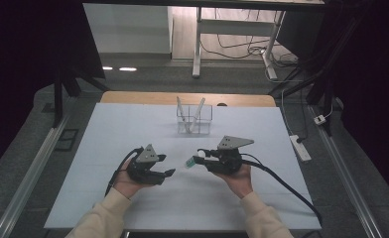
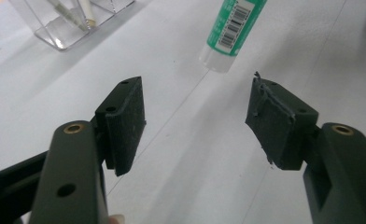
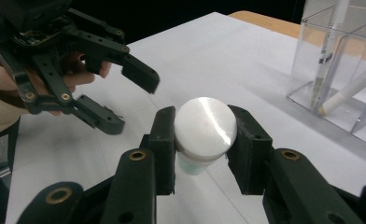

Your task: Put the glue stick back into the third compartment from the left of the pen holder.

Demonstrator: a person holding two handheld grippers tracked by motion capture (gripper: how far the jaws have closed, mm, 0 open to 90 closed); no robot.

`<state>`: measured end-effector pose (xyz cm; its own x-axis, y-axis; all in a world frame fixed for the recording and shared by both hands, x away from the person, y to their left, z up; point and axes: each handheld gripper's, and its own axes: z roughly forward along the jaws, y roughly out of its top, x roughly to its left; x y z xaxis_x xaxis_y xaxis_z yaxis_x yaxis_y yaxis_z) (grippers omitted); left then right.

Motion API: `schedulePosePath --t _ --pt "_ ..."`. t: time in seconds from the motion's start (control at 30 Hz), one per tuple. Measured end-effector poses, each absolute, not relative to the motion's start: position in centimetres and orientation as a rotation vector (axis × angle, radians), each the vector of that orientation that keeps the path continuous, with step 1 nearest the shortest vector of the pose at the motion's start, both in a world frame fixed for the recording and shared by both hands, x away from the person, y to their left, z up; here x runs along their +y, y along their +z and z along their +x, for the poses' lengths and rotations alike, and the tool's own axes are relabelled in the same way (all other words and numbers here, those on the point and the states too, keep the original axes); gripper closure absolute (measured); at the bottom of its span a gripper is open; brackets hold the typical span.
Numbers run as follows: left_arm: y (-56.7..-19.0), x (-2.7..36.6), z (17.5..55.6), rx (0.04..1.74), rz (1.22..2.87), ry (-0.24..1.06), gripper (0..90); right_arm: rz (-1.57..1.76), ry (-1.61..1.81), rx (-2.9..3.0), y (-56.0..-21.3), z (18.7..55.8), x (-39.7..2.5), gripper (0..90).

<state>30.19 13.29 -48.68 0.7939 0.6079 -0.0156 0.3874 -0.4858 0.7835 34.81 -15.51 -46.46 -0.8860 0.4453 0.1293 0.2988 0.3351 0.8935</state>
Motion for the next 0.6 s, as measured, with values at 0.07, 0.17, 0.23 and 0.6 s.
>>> schedulePosePath --t 0.07,0.17,0.23,0.6 --pt "-48.6 13.5 30.0 0.736 2.140 0.338 37.1 0.682 1.580 2.447 -46.3 34.8 -15.7 64.8" --pt "-48.6 13.9 29.6 0.742 2.141 0.337 36.6 0.681 1.567 2.431 -46.1 34.8 -16.0 64.8" --pt "-48.6 14.4 29.2 0.749 2.141 0.336 36.5 0.687 1.570 2.418 -45.9 34.8 -16.3 64.8" --pt "-49.1 18.4 27.6 0.840 2.108 0.349 35.1 0.701 1.534 2.378 -45.3 34.9 -16.9 64.8"
